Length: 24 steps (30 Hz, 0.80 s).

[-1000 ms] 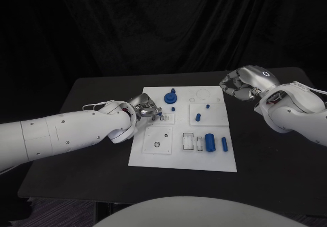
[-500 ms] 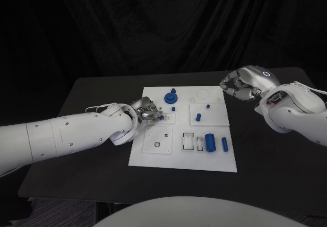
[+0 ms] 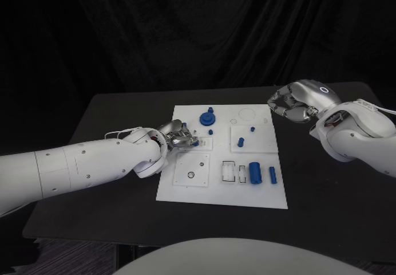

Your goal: Assemble the parts on the task board

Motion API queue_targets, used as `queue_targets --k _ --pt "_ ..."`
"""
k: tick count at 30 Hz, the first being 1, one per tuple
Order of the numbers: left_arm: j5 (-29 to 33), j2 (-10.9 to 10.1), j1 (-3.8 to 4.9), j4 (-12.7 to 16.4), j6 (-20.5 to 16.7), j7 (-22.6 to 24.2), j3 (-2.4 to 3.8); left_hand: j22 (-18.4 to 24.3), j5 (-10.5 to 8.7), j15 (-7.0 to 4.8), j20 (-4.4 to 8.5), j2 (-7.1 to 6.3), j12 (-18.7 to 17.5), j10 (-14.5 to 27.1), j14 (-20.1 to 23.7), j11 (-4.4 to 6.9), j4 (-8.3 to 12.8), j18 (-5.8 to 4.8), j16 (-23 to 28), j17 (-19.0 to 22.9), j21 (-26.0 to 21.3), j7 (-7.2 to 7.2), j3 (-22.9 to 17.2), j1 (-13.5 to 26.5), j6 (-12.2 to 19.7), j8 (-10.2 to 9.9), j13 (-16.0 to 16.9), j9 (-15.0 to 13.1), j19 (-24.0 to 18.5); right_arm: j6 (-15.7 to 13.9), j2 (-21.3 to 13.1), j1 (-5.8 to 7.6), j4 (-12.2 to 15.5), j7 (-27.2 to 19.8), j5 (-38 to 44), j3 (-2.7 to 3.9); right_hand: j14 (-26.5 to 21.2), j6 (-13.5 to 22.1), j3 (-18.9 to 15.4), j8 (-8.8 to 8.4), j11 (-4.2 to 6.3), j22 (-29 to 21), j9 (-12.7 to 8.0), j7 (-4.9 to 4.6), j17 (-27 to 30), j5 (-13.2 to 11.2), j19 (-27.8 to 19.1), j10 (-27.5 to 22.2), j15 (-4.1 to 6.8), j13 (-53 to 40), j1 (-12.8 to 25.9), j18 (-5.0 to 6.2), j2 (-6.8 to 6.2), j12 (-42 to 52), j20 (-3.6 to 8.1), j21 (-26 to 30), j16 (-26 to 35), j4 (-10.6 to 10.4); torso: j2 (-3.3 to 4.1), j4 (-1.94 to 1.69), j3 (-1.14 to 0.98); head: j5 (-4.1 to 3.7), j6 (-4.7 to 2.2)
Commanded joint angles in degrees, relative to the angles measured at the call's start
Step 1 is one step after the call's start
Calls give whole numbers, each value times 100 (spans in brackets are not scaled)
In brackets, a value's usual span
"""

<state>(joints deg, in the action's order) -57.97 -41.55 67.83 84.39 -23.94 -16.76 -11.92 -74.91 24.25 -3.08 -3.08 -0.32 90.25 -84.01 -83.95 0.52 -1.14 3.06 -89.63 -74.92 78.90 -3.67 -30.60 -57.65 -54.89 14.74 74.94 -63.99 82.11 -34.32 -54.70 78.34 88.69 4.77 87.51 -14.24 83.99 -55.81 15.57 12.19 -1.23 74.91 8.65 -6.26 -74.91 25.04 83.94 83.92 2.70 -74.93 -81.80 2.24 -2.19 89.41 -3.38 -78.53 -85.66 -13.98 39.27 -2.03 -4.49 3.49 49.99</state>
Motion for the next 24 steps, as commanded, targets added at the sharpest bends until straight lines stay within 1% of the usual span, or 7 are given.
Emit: queue_targets --k 1,8,11,14,24 --pt "11 19 -52 0 -2 144 -24 -1098 -21 -51 16 61 -25 -599 -605 41 -28 -2 -37 -1508 -33 69 -6 -17 -49 26 1506 16 8 4 -15 -13 10 95 33 4 490 -27 27 -20 -40 1130 -5 -1 -1102 -3 131 501 -31 -1389 -35 55 -24 -28 -42 18 29 1 -1 -5 -5 -7 1" --pt "11 4 -67 4 -101 274 -24 -1099 -29 -51 17 78 -25 -599 -605 42 -53 -3 -37 -1508 -31 69 1 -14 -56 32 1506 16 11 8 -20 -13 10 99 33 4 490 -27 27 -20 -40 1130 -5 -1 -1102 -3 131 501 -31 -1389 -35 55 -24 -28 -42 18 29 1 0 -2 -3 0 1" --pt "11 -8 -71 13 -212 357 -24 -1101 -30 -51 17 83 -25 -599 -605 42 -60 -4 -37 -1508 -29 70 2 -14 -59 35 1506 16 13 8 -19 -13 7 99 33 4 490 -27 27 -20 -40 1130 -5 -1 -1102 -3 131 501 -31 -1389 -35 55 -24 -28 -42 18 29 1 1 2 1 3 1" --pt "11 -15 -73 12 -307 422 -24 -1103 -16 -52 17 93 -25 -599 -605 45 -66 -5 -37 -1508 -24 76 0 -24 -67 43 1506 14 17 9 -19 -14 6 102 33 4 490 -27 27 -20 -40 1130 -5 -1 -1102 -3 131 501 -31 -1389 -35 55 -24 -28 -42 18 29 1 1 2 -2 1 1" --pt "11 -2 -77 -52 -345 446 -24 -1104 -2 -54 18 95 -25 -599 -605 48 -67 -6 -37 -1508 -24 79 -1 -34 -72 49 1506 12 18 19 -27 -15 4 104 -7 4 490 -27 27 -20 -40 1130 -5 -1 -1102 -3 131 501 -31 -1389 -35 55 -24 -28 -42 18 29 1 -1 -1 -4 -7 1"
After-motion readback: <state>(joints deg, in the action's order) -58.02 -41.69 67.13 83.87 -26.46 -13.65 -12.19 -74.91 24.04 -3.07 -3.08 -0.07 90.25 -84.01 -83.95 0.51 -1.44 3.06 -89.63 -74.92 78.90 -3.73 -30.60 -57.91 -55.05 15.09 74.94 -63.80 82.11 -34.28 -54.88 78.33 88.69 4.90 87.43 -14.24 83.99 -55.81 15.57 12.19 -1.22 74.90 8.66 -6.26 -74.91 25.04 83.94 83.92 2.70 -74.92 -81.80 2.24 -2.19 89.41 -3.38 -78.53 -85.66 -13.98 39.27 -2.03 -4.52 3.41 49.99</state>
